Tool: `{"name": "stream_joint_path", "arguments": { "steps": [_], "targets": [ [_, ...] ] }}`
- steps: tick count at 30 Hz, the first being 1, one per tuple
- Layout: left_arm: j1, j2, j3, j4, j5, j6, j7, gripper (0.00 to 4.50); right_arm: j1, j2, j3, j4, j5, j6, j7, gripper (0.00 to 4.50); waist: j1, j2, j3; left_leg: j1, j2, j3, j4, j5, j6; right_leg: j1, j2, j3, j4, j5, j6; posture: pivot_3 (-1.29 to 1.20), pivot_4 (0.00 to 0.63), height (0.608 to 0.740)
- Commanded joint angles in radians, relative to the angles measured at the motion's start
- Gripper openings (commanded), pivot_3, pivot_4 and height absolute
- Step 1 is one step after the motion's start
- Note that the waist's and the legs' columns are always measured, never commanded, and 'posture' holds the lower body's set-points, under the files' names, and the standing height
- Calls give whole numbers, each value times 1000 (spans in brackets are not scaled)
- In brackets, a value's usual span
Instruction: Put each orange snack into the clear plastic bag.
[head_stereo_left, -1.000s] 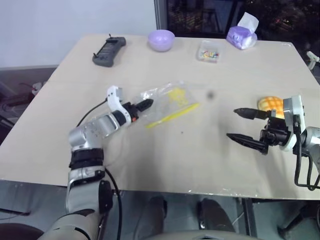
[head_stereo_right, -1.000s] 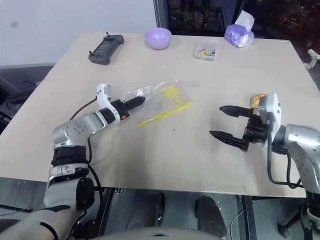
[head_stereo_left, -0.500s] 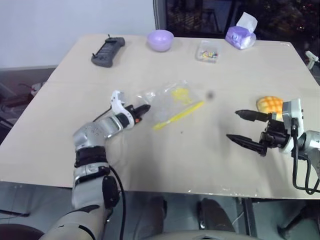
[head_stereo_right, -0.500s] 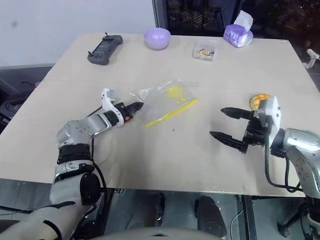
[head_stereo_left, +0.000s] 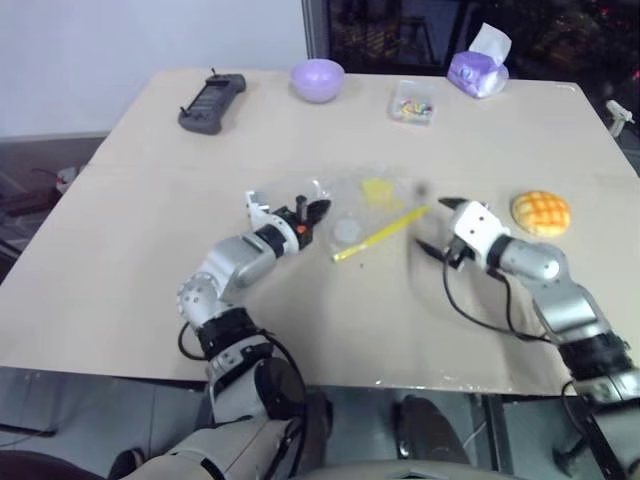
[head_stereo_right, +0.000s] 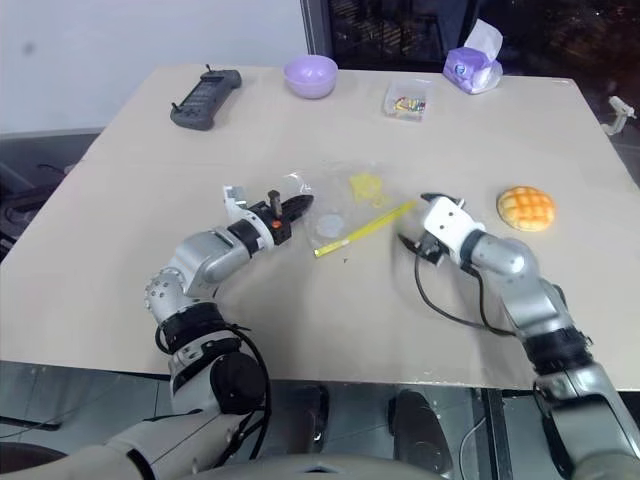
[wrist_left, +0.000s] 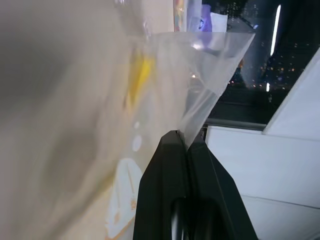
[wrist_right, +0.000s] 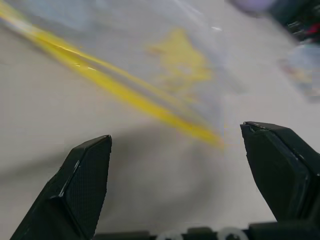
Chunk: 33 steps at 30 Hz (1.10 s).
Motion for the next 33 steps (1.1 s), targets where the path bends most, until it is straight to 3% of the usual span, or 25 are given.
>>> {"name": "stream_joint_path", "arguments": {
  "steps": [1,9,13,21,22,25,26,27,29,30,31,33],
  "targets": [
    [31,23,-67,-40,-102,-50,56,41,-69,39,11,129,-58,-119,-66,4500,1,0,0,0,0,0,0,0,0,0,0,0,0,0,0,0,150,740],
    [80,94,-188,-39,-201,-144,64,41,-229,135,38,402,-125,-271,-126,4500,-1,0,0,0,0,0,0,0,0,0,0,0,0,0,0,0,150,740],
    [103,130,-238,-38,-224,-168,45,0,-286,166,22,480,-133,-321,-172,3519,-3,0,0,0,0,0,0,0,0,0,0,0,0,0,0,0,150,740],
    [135,257,-338,-55,-166,-146,-120,0,-287,153,16,459,-127,-343,-156,342,-11,0,0,-1,-1,0,0,0,0,0,0,0,0,0,0,0,150,740],
    [137,271,-348,-59,-157,-146,-140,0,-282,152,16,448,-125,-342,-150,70,-13,0,0,-1,-1,0,0,0,0,0,0,0,0,0,0,0,150,740],
    [139,307,-380,-64,-119,-153,-209,0,-268,148,16,420,-120,-336,-132,70,-18,0,0,-1,-1,0,0,0,0,0,0,0,0,0,0,0,150,740],
    [139,316,-388,-68,-102,-159,-235,526,-262,145,17,408,-120,-334,-126,0,-20,0,0,-1,-1,0,0,0,0,0,0,0,-1,0,0,0,150,740],
    [134,326,-396,-74,-80,-168,-270,691,-257,140,15,390,-118,-327,-117,0,-21,0,0,-1,-1,0,0,0,0,0,0,0,-1,0,0,0,150,740],
    [124,346,-410,-81,-28,-185,-330,1553,-249,132,8,355,-111,-309,-101,0,-23,0,0,-1,-1,0,0,0,0,0,0,0,0,0,0,0,150,740],
    [120,362,-423,-86,8,-190,-359,1763,-245,126,3,337,-107,-295,-92,0,-24,0,0,0,0,0,0,0,0,0,0,0,0,0,0,0,150,740],
    [122,406,-462,-115,95,-208,-434,2302,-243,113,-7,299,-108,-250,-83,0,-25,0,0,0,0,0,0,0,0,0,0,0,0,0,0,0,150,740],
    [134,494,-538,-166,246,-245,-577,2302,-244,93,-27,223,-104,-156,-66,0,-26,1,0,0,0,0,-1,0,0,-1,1,0,0,0,0,0,150,740]
  ]
}}
